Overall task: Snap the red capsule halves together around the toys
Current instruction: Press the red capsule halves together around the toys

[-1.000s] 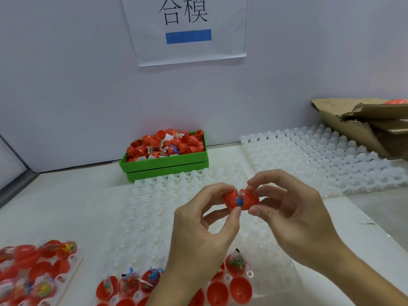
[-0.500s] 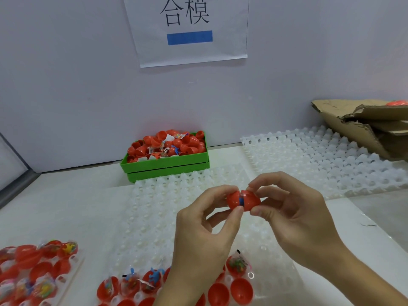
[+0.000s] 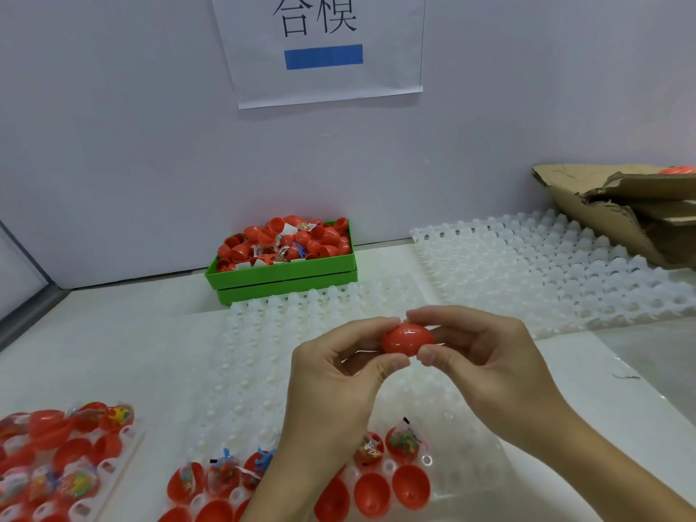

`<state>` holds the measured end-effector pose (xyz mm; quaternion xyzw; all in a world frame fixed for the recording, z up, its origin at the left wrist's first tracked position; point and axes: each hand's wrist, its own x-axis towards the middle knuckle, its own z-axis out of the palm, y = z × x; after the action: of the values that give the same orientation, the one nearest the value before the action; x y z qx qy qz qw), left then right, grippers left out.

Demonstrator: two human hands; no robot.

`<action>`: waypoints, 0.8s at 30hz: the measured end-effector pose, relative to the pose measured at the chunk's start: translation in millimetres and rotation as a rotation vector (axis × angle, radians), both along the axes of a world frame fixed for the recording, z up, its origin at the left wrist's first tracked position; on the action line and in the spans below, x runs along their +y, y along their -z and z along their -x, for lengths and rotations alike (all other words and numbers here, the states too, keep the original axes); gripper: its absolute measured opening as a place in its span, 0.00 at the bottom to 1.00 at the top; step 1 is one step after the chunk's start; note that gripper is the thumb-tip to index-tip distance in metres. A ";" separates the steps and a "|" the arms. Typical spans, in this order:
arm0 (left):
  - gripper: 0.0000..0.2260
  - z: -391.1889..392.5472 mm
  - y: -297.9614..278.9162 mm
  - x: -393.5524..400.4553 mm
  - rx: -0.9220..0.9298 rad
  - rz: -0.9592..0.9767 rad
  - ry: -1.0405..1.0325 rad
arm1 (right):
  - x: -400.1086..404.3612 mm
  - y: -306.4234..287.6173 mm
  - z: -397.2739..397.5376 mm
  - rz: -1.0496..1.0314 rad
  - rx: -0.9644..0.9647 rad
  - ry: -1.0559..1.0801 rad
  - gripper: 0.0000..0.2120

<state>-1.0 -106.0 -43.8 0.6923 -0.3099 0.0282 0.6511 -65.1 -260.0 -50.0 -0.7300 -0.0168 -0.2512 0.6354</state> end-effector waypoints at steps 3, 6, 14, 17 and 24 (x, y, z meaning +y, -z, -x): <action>0.16 -0.9 2.3 -1.4 0.015 -0.023 -0.010 | 1.0 -0.8 -1.0 -0.010 0.020 0.023 0.19; 0.14 -2.3 3.7 -1.6 0.030 -0.036 -0.021 | 2.1 0.1 -0.7 -0.053 -0.001 0.053 0.18; 0.13 -1.1 0.0 1.1 0.038 0.011 0.043 | 4.8 2.4 -2.0 -0.077 -0.023 0.086 0.19; 0.13 -0.9 0.6 0.9 0.037 0.034 0.057 | 4.3 1.3 -2.6 -0.070 -0.021 0.086 0.20; 0.13 -1.5 0.7 0.1 0.055 0.057 0.085 | 2.4 0.4 -2.3 -0.096 0.001 0.087 0.19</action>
<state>0.5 -105.9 -44.6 0.6601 -0.3200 -0.0094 0.6795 -62.8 -257.7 -50.3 -0.6988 0.0271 -0.2788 0.6583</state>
